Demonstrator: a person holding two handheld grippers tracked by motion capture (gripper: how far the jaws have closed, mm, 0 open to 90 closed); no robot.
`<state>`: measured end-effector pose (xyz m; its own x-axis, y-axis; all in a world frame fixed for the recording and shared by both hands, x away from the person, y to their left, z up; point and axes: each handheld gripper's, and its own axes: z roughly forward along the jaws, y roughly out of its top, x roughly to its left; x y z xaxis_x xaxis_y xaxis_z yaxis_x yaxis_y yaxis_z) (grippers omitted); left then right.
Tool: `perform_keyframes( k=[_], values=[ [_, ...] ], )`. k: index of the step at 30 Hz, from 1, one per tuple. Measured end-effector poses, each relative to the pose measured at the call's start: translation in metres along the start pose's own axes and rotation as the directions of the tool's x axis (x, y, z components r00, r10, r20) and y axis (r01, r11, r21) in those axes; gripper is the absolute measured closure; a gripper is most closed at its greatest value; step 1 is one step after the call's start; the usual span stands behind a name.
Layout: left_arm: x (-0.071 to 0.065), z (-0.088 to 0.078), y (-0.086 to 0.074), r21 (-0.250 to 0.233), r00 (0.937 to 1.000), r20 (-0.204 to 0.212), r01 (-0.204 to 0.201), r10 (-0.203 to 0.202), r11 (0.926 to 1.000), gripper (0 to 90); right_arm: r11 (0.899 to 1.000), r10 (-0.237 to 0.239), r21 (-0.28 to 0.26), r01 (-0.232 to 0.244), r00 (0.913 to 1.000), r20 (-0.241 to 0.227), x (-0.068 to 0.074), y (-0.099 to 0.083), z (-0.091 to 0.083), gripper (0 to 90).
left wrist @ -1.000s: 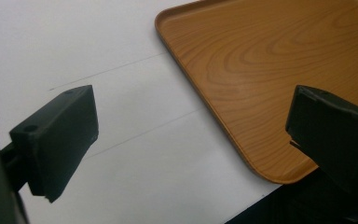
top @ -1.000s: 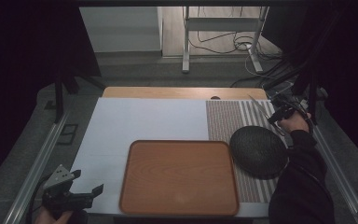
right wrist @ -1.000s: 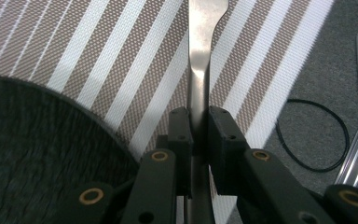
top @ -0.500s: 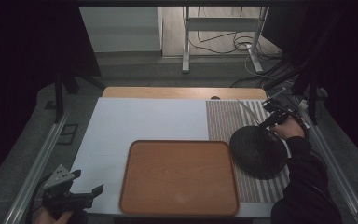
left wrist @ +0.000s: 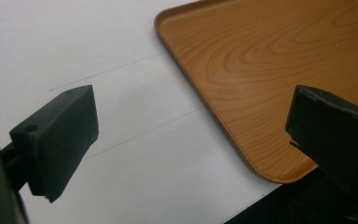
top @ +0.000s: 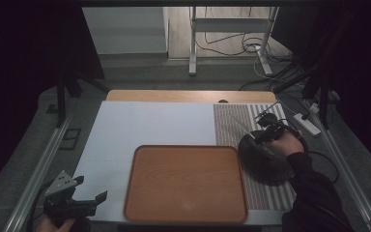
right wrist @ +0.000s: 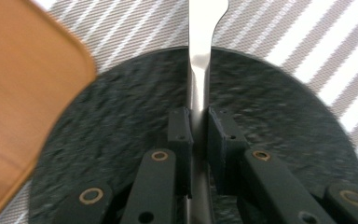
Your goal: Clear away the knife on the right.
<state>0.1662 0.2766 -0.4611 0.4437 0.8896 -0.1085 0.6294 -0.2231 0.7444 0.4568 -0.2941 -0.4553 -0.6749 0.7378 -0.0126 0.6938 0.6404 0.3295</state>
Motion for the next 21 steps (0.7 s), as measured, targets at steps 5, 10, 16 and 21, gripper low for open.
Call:
perform_keyframes(
  k=[5, 10, 16, 21],
  values=[
    [0.000, 0.000, 0.000, -0.001, 1.0000, 0.000, 0.000, 0.000, 1.0000, 3.5, 1.000, -0.030, 0.005, 0.030, 0.9994, -0.016, 0.019, -0.004, 0.000, 80.5],
    [0.000, 0.000, 0.000, 0.000, 1.0000, 0.000, -0.002, 0.002, 1.0000, 3.5, 0.998, -0.069, 0.004, 0.069, 0.9970, -0.034, 0.041, -0.007, -0.001, 80.5],
    [0.000, 0.000, 0.000, 0.001, 1.0000, -0.001, -0.002, 0.002, 1.0000, 3.5, 0.995, -0.101, -0.005, 0.101, 0.9933, -0.056, 0.068, -0.012, -0.005, 80.5],
    [0.000, 0.000, 0.000, 0.002, 1.0000, -0.002, -0.003, 0.003, 1.0000, 3.5, 0.990, -0.138, -0.016, 0.137, 0.9868, -0.085, 0.094, -0.017, -0.008, 80.5]
  ],
)
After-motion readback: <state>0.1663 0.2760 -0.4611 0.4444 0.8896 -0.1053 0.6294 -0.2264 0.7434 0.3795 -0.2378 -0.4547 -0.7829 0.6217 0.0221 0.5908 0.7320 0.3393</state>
